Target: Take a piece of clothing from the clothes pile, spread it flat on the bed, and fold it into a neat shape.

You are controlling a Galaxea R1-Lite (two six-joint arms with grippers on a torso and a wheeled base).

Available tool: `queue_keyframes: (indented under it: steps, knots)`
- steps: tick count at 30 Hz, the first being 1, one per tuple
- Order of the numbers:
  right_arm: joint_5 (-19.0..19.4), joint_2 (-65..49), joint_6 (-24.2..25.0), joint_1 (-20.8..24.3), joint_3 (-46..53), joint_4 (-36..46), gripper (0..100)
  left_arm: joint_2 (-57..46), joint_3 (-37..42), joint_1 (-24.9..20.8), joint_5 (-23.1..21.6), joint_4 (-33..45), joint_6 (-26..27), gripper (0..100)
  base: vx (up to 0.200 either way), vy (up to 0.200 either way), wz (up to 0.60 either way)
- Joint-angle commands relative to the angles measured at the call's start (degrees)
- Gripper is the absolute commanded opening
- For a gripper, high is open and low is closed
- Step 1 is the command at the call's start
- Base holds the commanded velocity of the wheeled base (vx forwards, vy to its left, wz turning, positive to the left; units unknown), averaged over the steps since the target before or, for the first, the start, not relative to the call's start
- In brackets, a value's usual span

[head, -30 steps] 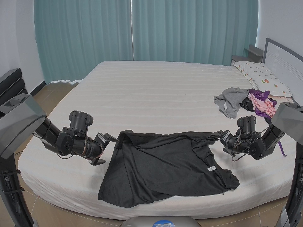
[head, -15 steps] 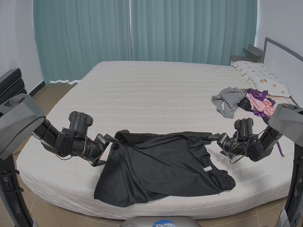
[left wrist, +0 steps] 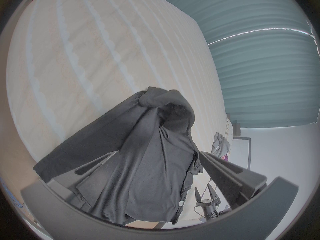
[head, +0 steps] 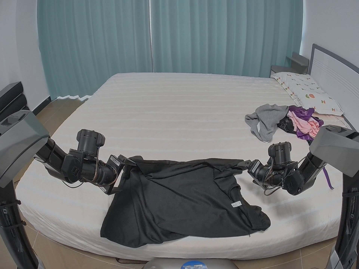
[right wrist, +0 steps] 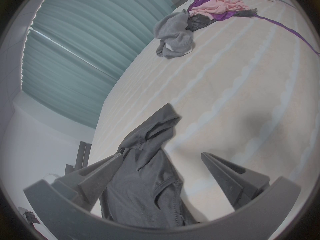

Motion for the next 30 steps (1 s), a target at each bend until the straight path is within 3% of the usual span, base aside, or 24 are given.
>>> queue_keyframes:
  steps: [1, 8, 19, 20, 26, 30]
  knots:
    - [-0.58, 1.64, -0.26, 2.48, -0.87, 0.0, 100, -0.24, 0.13, 0.37, -0.28, -0.08, 0.05, 100, 0.0, 0.0, 0.0]
    - [-4.27, 6.83, -0.78, 4.15, -7.55, 0.7, 100, 0.02, 0.04, 0.55, -1.16, -0.08, 0.22, 100, 0.0, 0.0, 0.0]
    - [-6.2, 13.07, -3.16, 3.89, -21.17, 6.94, 100, 0.46, -0.13, 0.72, -1.16, -0.08, 0.31, 100, 0.0, 0.0, 0.0]
    - [-6.55, 13.6, -3.24, 3.89, -22.31, 7.21, 0, 0.46, -0.13, 0.72, -1.16, -0.08, 0.22, 100, 0.0, 0.0, 0.0]
    - [-11.91, 19.04, -6.67, 2.83, -33.04, 9.05, 0, 0.55, -1.45, 1.6, -0.98, -0.16, 0.22, 100, 0.0, 0.0, 0.0]
    - [-12.7, 19.48, -6.67, 1.87, -37.69, 8.7, 0, 1.69, -3.47, 1.69, -0.45, -0.16, 0.4, 100, 0.0, 0.0, 0.0]
